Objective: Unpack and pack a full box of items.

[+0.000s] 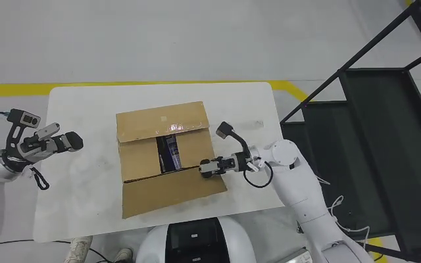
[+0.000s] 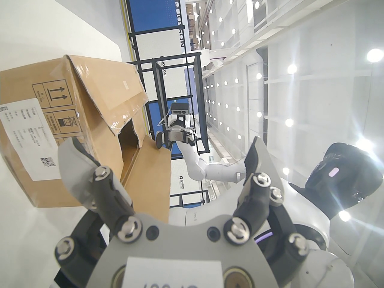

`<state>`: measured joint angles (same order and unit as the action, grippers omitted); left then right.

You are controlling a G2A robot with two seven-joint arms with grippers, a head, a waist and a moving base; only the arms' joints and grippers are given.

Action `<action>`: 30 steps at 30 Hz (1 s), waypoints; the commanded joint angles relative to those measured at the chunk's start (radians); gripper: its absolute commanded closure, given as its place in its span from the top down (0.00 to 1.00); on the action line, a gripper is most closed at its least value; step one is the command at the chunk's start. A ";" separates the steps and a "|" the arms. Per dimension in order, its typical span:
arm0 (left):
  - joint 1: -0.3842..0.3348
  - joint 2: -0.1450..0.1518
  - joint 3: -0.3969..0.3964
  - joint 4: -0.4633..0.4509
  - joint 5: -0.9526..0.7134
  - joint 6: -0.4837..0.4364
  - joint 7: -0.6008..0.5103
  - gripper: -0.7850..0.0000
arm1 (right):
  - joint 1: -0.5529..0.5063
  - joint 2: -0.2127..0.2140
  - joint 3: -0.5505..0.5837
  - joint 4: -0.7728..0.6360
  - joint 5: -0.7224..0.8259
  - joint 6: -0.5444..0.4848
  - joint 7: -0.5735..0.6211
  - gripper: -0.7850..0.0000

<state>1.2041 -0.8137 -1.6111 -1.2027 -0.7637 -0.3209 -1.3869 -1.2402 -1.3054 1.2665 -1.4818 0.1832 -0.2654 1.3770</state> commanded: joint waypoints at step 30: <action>-0.170 -0.025 0.365 0.128 -0.122 0.075 -0.149 1.00 | -0.174 0.059 -0.078 -0.243 -0.282 0.126 -0.191 1.00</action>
<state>1.0478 -0.8366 -1.2595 -1.0874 -0.8892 -0.2338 -1.5359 -1.4152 -1.2480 1.1888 -1.7246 -0.0995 -0.1384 1.1889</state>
